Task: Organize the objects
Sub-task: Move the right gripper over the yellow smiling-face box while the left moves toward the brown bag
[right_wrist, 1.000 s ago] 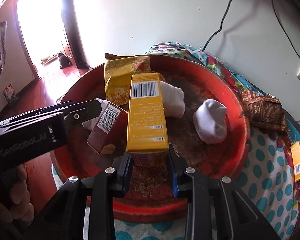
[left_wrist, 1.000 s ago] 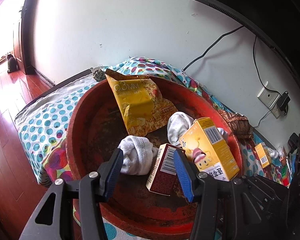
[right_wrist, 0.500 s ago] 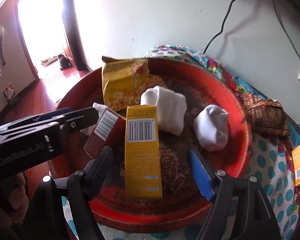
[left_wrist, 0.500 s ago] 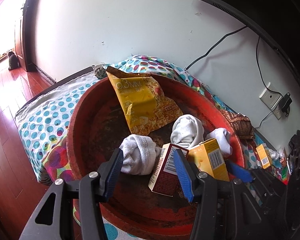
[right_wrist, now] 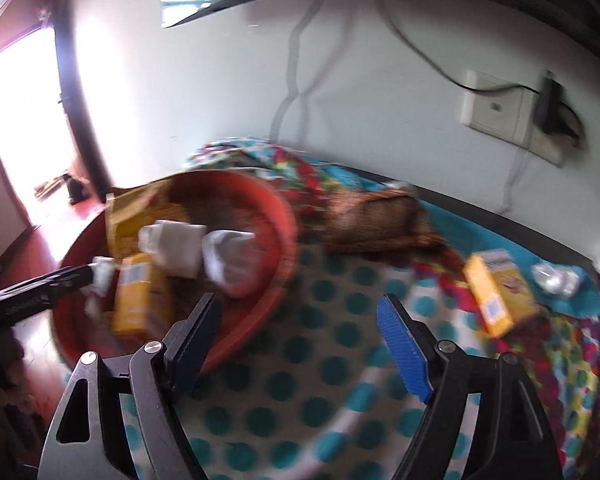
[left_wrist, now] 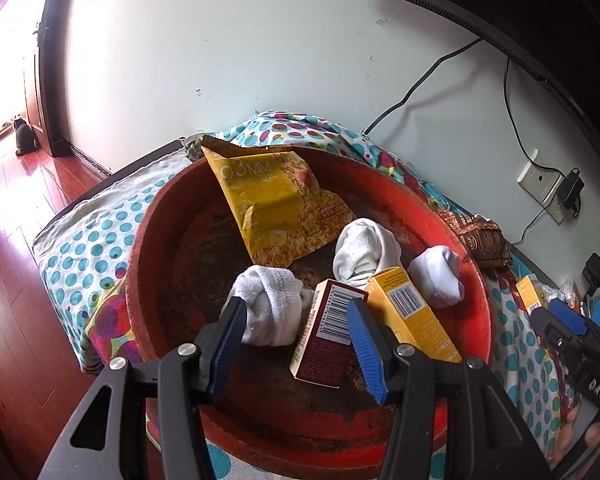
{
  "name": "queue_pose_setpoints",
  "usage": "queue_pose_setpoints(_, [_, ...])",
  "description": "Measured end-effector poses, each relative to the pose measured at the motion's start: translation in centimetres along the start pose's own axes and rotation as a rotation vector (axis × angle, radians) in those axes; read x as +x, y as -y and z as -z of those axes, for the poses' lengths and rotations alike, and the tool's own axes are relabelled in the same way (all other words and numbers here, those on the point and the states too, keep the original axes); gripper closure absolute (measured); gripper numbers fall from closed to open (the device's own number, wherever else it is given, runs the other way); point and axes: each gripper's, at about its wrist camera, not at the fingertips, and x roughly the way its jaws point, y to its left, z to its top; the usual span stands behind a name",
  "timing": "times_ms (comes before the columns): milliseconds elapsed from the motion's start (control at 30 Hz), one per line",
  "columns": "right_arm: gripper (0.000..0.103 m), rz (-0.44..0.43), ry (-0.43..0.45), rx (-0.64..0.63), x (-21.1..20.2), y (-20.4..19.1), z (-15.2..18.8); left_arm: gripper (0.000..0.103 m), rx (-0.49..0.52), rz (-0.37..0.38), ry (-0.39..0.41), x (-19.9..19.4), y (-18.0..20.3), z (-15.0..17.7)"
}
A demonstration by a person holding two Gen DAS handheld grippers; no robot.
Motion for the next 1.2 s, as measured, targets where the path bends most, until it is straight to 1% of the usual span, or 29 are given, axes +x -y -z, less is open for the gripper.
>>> queue_pose_setpoints(233, [0.025, 0.187, -0.029, 0.053, 0.4, 8.1, 1.4, 0.050, 0.030, -0.009, 0.006, -0.1, 0.5, 0.2])
queue_pose_setpoints(333, [0.025, 0.228, -0.048, 0.086, 0.9, 10.7, 1.8, 0.050, 0.045, -0.015, 0.009, 0.0, 0.7, 0.2])
queue_pose_setpoints(433, [0.025, 0.249, -0.065, 0.114, 1.6, 12.6, 2.1, 0.050, 0.067, -0.026, 0.015, 0.0, 1.0, 0.3])
queue_pose_setpoints(567, [0.025, 0.242, -0.073, 0.154, 2.2, 14.4, 2.2, 0.050, 0.100, -0.034, 0.024, -0.2, 1.5, 0.5])
queue_pose_setpoints(733, [0.023, 0.245, -0.086, 0.145, 3.2, 15.2, 2.1, 0.049, 0.124, -0.027, 0.040, -0.5, 2.1, 0.7])
queue_pose_setpoints(900, [0.023, 0.262, -0.108, 0.127, 4.7, 16.3, 1.6, 0.049, 0.169, -0.046, 0.036, -0.1, 2.8, 1.0])
queue_pose_setpoints(1100, [0.023, 0.253, -0.133, 0.148, 6.4, 17.5, 1.1, 0.049, 0.166, -0.022, 0.033, -0.2, 3.0, 1.1])
queue_pose_setpoints(1200, [0.023, 0.238, -0.144, 0.164, 7.1, 17.7, 0.9, 0.049, 0.165, -0.022, 0.036, -0.4, 3.2, 1.0])
